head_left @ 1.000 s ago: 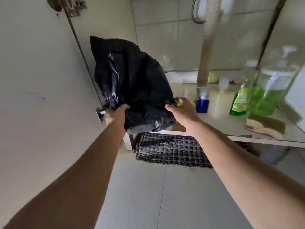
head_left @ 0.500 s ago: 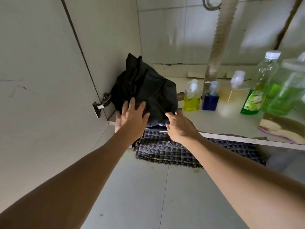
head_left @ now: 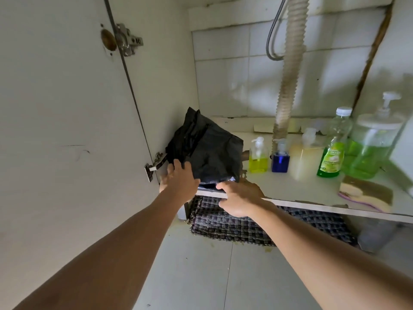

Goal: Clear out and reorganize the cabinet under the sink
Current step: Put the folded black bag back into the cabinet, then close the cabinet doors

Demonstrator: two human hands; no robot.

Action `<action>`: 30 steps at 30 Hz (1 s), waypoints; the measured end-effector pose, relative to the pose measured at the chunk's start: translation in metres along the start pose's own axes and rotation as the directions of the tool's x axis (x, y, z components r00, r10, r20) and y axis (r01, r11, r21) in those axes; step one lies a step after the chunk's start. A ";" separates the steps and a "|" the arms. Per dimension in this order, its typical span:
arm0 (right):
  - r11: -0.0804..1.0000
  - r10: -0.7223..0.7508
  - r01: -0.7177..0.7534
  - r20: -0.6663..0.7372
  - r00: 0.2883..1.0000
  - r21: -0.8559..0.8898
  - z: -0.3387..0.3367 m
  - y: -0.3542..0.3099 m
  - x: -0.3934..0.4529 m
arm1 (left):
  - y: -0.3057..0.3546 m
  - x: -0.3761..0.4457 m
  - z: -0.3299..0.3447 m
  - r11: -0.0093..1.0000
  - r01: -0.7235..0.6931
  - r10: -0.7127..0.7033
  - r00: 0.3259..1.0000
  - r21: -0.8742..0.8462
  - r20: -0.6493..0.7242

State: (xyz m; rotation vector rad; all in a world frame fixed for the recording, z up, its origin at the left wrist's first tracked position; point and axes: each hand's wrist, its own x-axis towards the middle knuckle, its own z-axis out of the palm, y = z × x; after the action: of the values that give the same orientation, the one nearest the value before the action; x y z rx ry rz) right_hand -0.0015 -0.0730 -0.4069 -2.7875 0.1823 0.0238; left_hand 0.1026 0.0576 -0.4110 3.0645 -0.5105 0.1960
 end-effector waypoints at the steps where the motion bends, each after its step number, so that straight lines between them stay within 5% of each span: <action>1: 1.000 -0.018 0.018 -0.001 1.000 -0.005 -0.003 -0.001 -0.008 | 0.001 -0.010 -0.004 1.000 -0.014 0.014 1.000 0.005 -0.003; 12: 0.994 -0.080 0.082 0.031 0.996 -0.073 -0.065 -0.020 -0.134 | -0.017 -0.128 -0.092 0.995 -0.091 0.087 0.989 -0.034 -0.123; 17: 0.984 -0.143 0.139 -0.030 0.989 -0.112 -0.108 -0.057 -0.180 | -0.045 -0.183 -0.149 0.993 -0.113 0.098 0.949 -0.034 -0.300; 21: 0.969 -0.227 0.210 -0.136 0.964 -0.128 -0.136 -0.111 -0.206 | -0.084 -0.223 -0.189 0.989 -0.138 0.089 0.844 -0.053 -0.529; 26: 0.880 -0.472 0.427 -0.294 0.831 -0.207 -0.173 -0.195 -0.222 | -0.135 -0.244 -0.214 0.980 -0.180 0.029 0.565 -0.089 -0.825; 30: 0.810 -0.587 0.525 -0.352 0.729 -0.262 -0.187 -0.264 -0.216 | -0.169 -0.240 -0.215 0.922 -0.050 -0.291 0.567 -0.384 -0.770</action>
State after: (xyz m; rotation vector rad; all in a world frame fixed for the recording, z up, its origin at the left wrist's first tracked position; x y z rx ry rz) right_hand -0.1822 0.1360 -0.1332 -2.8289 -0.5950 -0.7459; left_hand -0.0936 0.3051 -0.2297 2.2370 -0.2113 1.2793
